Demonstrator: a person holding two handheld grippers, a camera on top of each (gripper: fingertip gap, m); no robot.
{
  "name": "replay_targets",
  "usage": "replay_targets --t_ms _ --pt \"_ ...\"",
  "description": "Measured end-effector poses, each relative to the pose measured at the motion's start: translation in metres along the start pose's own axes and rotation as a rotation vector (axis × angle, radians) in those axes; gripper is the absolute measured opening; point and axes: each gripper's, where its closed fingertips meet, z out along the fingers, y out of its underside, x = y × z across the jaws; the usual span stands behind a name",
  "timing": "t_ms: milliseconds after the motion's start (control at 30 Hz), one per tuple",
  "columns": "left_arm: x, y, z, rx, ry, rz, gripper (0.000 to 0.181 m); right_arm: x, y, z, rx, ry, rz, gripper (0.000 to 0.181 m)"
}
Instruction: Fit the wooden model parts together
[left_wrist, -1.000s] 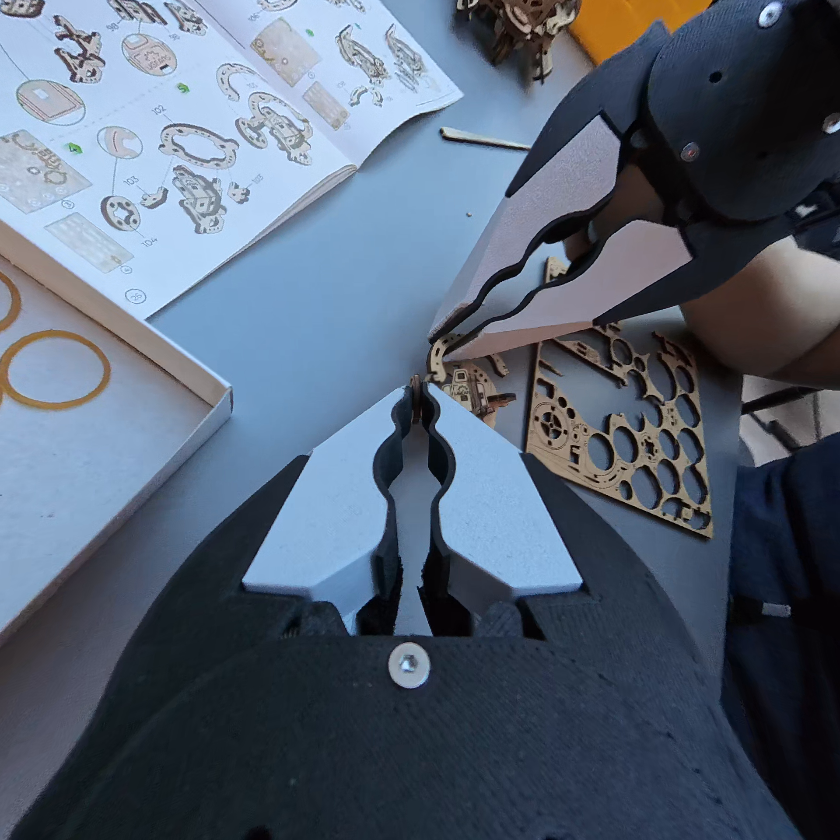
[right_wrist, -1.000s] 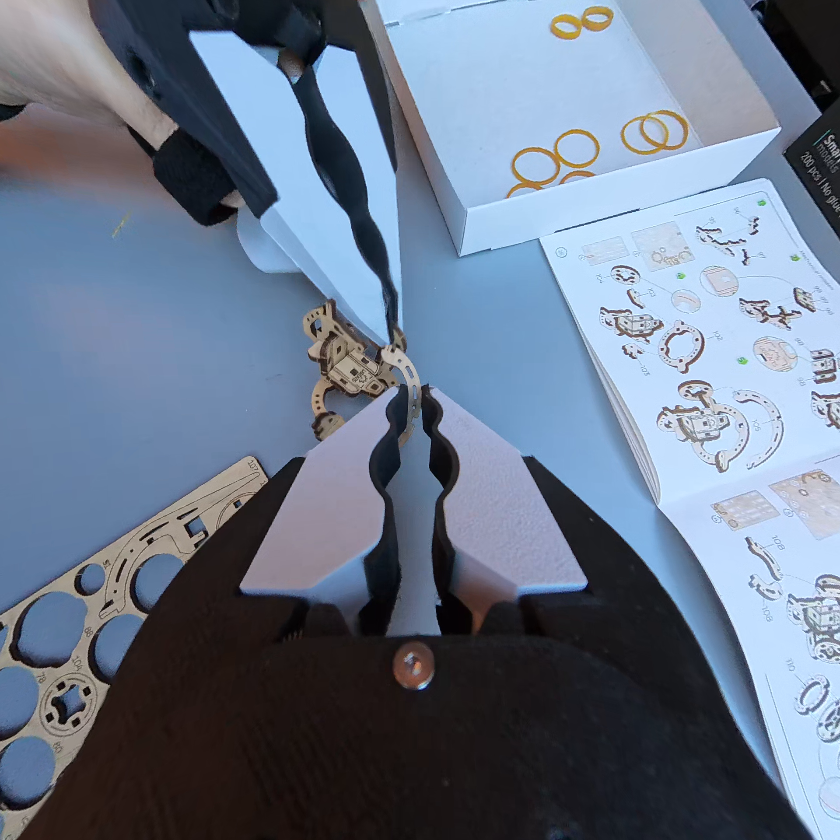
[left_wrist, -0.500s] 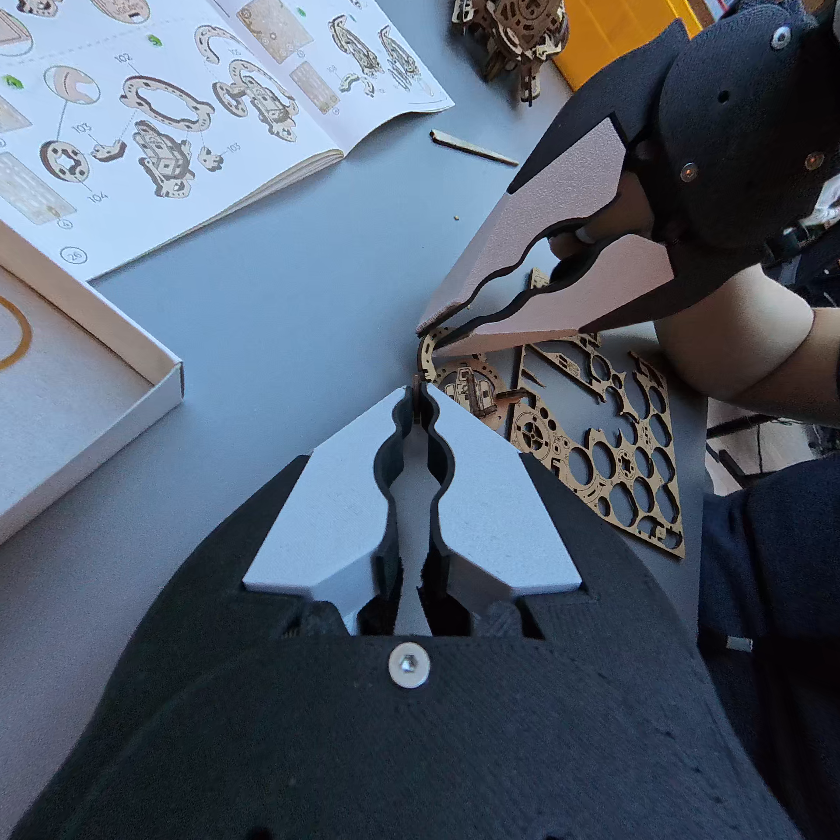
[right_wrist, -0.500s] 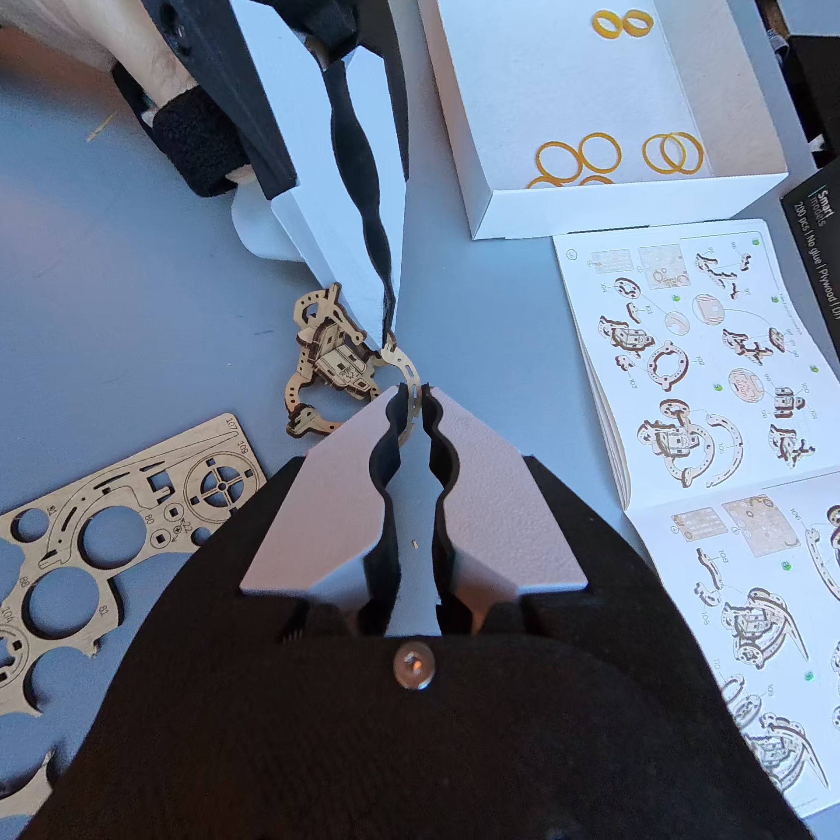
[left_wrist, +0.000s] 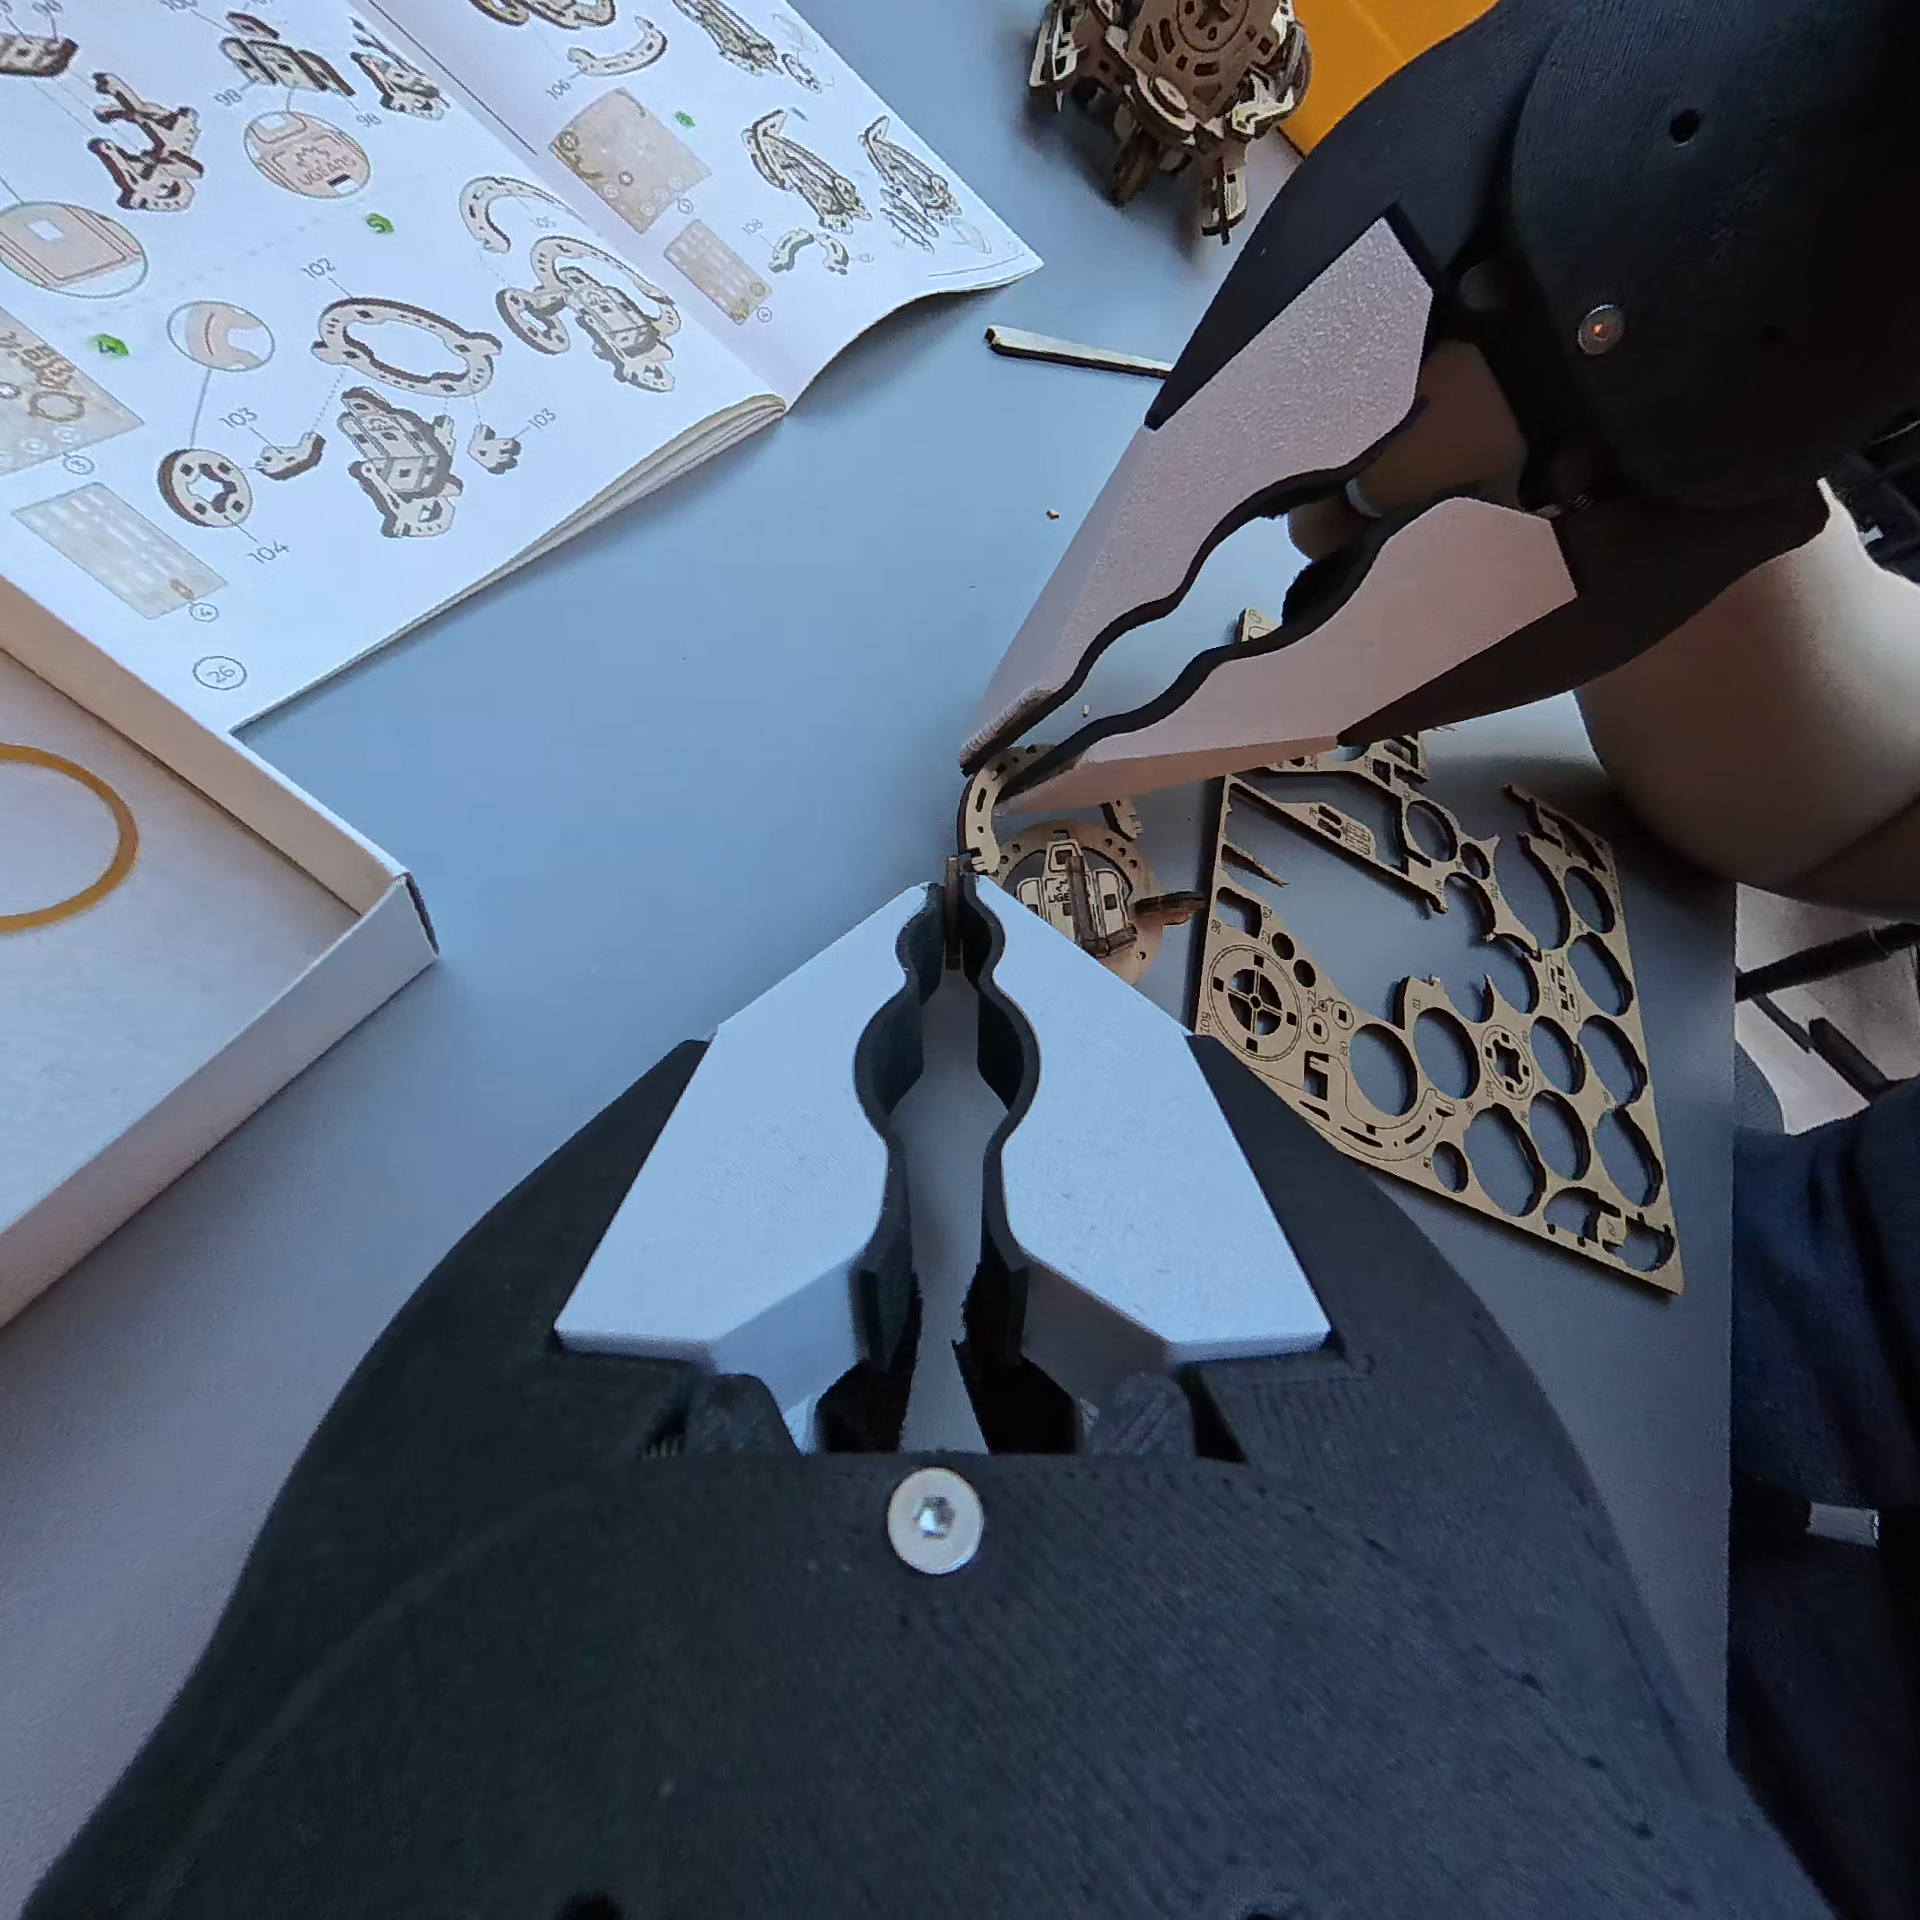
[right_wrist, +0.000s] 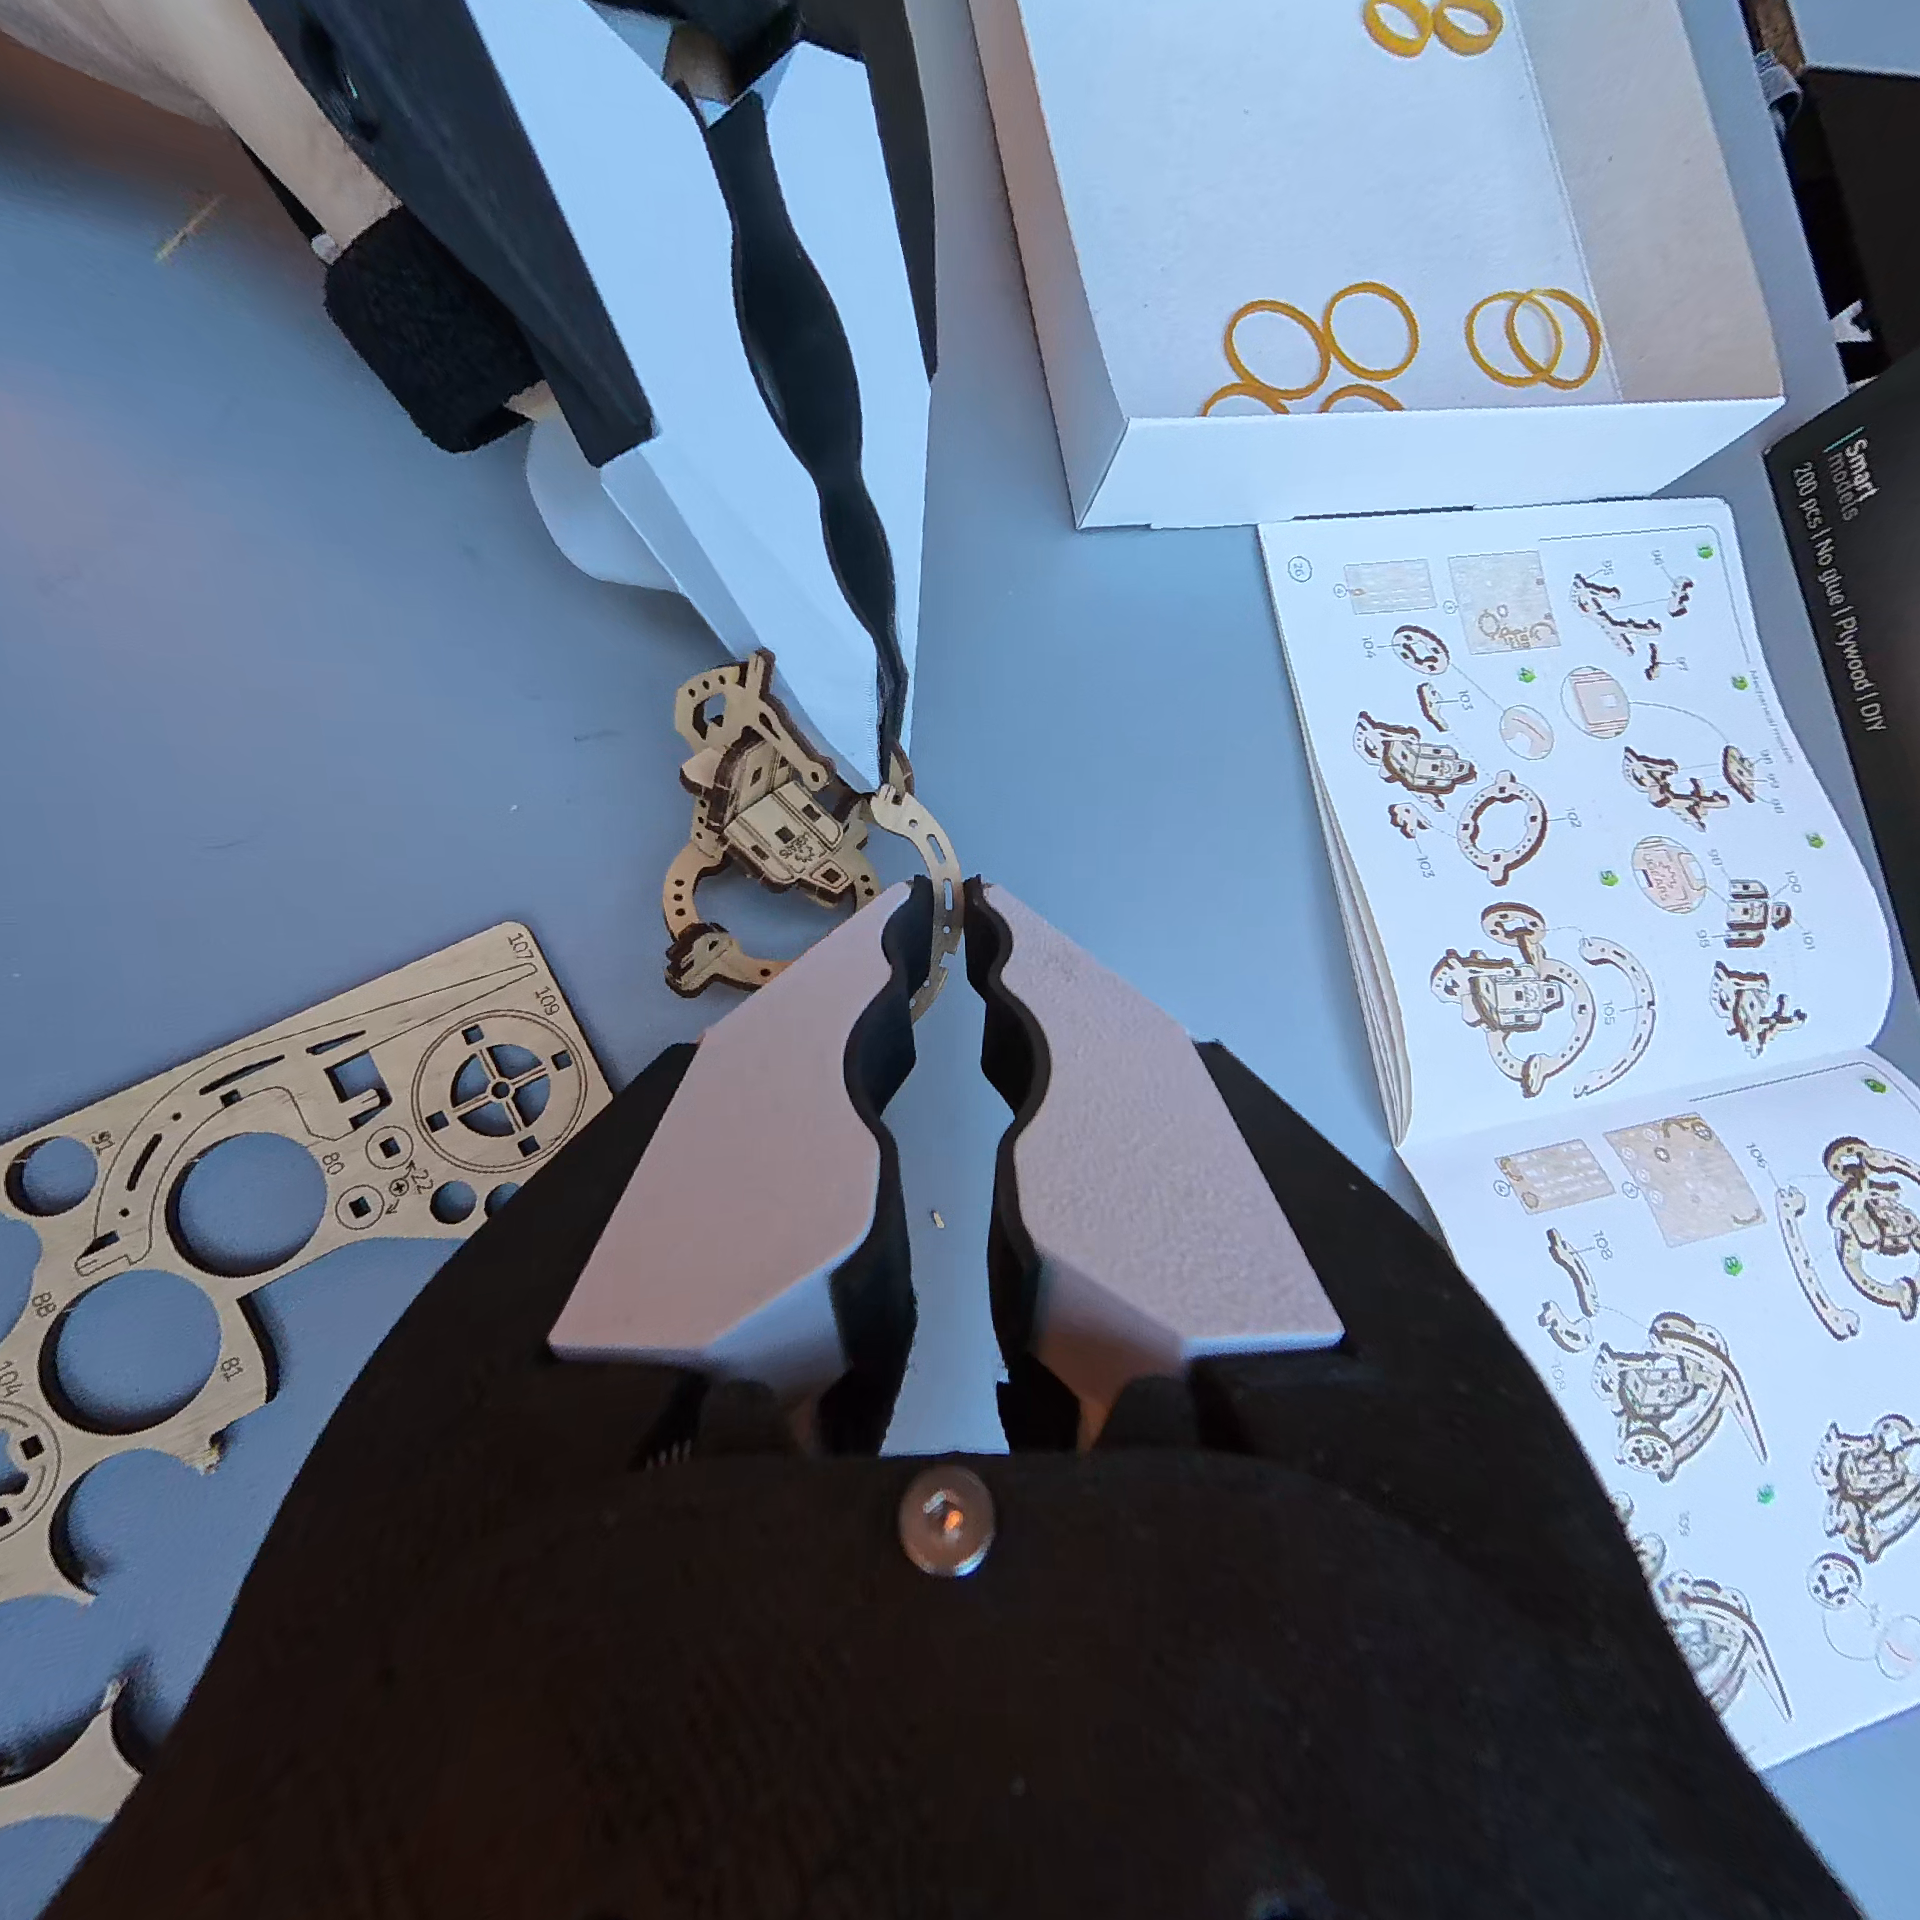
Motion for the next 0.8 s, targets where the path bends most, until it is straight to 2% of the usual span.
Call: replay_targets --t_ms 300,667,800 --pt "0.0001 0.0004 0.0000 0.000 -0.009 0.015 0.000 -0.0008 0.0024 0.0014 -0.012 -0.016 0.030 0.005" --pt "0.0010 -0.0005 0.0013 -0.023 -0.121 0.210 0.000 -0.0011 0.0043 -0.0006 -0.044 -0.023 0.054 0.005" --pt "0.0017 -0.0013 0.0016 -0.021 -0.137 0.230 0.000 -0.0012 0.0053 -0.0012 -0.055 -0.030 0.073 0.005"
